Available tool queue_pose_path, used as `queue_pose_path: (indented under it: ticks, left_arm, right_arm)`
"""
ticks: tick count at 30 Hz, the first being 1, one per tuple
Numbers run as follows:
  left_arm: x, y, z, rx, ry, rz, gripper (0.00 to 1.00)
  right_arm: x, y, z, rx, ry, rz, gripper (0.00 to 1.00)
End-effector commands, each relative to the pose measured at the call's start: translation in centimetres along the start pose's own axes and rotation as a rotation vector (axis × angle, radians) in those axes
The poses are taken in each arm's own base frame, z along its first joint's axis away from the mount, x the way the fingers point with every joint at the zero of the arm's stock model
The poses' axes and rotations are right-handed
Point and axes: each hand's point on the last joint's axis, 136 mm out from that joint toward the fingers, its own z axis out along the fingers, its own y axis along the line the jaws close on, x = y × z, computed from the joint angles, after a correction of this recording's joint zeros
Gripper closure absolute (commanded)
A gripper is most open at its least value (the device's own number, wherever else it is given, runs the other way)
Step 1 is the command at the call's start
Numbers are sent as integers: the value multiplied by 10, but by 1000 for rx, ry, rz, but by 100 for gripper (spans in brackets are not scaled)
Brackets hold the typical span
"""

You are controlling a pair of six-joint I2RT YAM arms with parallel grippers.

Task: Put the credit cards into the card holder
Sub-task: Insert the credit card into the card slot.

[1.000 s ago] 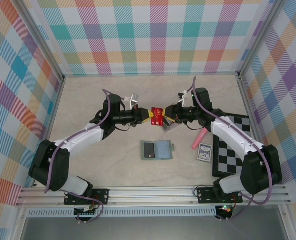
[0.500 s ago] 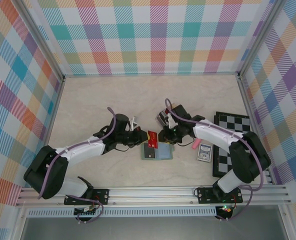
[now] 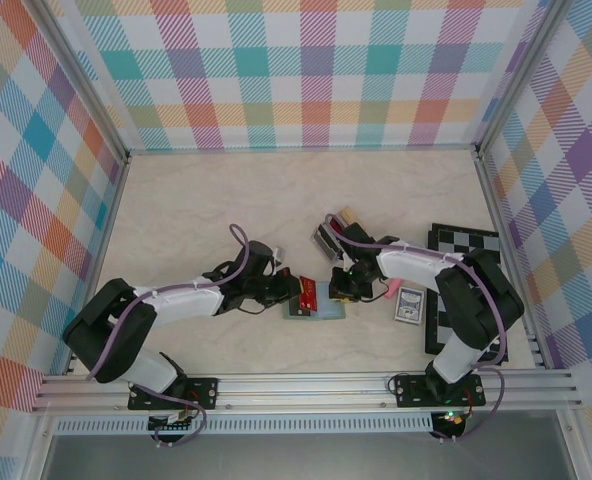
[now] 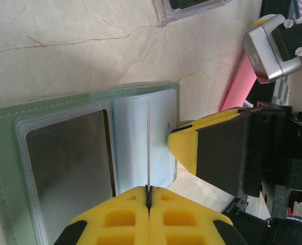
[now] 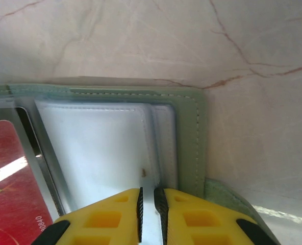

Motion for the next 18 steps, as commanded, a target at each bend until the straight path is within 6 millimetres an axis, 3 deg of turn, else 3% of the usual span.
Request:
queue_pose_path:
  ticks: [1, 9, 18]
  left_arm:
    - [1, -3, 6, 13, -13, 8, 100]
    - [4, 12, 5, -34, -25, -14, 100]
    - [5, 15, 9, -29, -33, -24, 100]
  right_arm:
    - [6, -17, 5, 71, 15, 4, 80]
    - [11, -28, 13, 100, 34, 23, 80]
    - [11, -31, 13, 116, 28, 28, 81]
